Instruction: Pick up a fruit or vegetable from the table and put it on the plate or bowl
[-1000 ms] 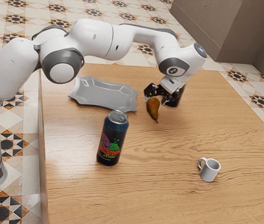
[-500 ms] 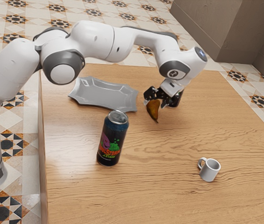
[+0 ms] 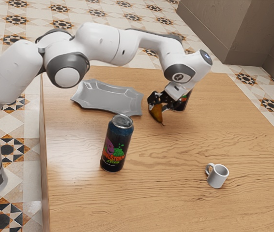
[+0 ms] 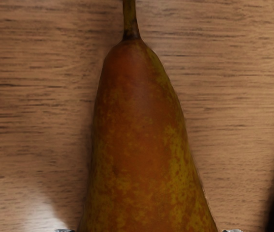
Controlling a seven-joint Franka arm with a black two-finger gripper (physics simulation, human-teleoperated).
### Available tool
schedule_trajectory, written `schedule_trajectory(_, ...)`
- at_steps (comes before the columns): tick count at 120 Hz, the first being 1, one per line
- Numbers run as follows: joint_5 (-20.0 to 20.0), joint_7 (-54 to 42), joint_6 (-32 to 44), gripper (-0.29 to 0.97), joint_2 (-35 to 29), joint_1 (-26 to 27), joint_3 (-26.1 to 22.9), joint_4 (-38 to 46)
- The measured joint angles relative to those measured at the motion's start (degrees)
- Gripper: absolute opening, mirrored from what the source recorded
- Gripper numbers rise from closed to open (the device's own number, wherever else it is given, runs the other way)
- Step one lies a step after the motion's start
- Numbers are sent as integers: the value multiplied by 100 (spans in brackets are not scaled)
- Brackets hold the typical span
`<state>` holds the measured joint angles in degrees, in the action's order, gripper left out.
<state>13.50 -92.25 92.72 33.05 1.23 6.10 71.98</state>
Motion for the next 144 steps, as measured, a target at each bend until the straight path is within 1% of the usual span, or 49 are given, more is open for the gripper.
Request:
schedule_trajectory(7,0,-14,-5,20,-22,25,-3,-9)
schedule_trajectory(16,3,-30,-32,26,-58,52,-3,-16)
schedule_trajectory(23,5,-42,-74,24,-139,59,7,-24)
schedule_trajectory(34,4,-63,-185,26,-330,48,13,-172)
schedule_trajectory(50,1,-93,-399,26,-707,37,16,-327)
schedule_trajectory(64,3,-109,-599,27,-898,-1,48,-473)
schedule_trajectory(68,4,-113,-647,27,-931,-98,58,-481)
schedule_trajectory(89,-7,-134,-900,26,-984,-1040,144,-442)
schedule_trajectory(113,-100,-157,-915,27,-809,-1640,131,-385)
schedule_trajectory(122,-116,-163,-910,27,-789,-1779,131,-363)
schedule_trajectory(132,-187,-168,-947,27,-846,-1766,130,-217)
schedule_trajectory(144,-379,-165,-1036,27,-1217,-1758,143,265)
